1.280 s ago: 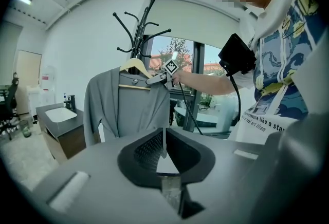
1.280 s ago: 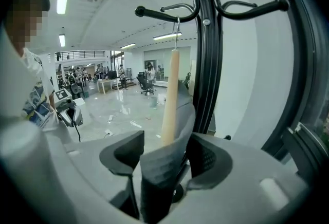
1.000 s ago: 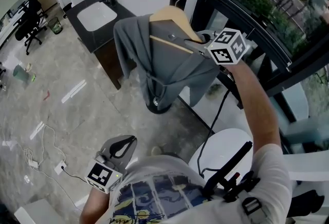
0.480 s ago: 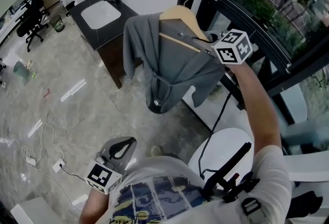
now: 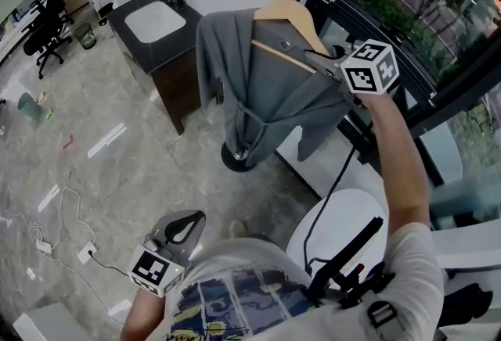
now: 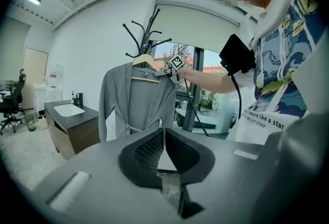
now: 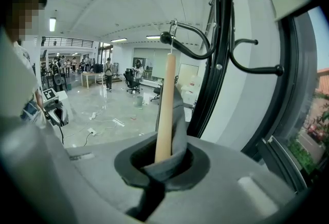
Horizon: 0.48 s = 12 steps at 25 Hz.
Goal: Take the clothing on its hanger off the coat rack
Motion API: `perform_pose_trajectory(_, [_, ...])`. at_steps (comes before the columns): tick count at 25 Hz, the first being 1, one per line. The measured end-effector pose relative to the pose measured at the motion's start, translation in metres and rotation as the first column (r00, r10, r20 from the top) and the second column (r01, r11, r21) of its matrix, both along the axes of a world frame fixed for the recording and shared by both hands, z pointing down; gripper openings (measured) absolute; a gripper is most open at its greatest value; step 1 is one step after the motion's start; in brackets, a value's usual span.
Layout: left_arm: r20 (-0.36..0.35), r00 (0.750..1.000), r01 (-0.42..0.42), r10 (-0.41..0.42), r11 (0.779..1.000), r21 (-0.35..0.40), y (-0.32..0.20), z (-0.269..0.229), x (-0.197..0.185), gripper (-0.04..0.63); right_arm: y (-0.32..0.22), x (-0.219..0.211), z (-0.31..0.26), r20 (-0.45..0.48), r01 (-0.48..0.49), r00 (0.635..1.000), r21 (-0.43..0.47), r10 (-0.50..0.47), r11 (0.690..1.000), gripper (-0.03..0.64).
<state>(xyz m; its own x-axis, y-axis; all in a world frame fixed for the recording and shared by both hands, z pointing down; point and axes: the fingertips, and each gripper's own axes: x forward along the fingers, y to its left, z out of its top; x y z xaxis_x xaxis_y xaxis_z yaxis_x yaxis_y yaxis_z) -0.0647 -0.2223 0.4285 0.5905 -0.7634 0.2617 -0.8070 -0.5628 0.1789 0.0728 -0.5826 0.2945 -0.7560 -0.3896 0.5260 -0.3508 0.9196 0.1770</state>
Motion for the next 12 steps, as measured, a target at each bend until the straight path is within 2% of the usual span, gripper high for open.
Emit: perform_pose_trajectory(12, [-0.002, 0.999, -0.039, 0.039, 0.999, 0.023, 0.054, -0.007, -0.034, 0.017, 0.096, -0.015, -0.016, 0.007, -0.012, 1.0, 0.04, 0.012, 0.999, 0.006])
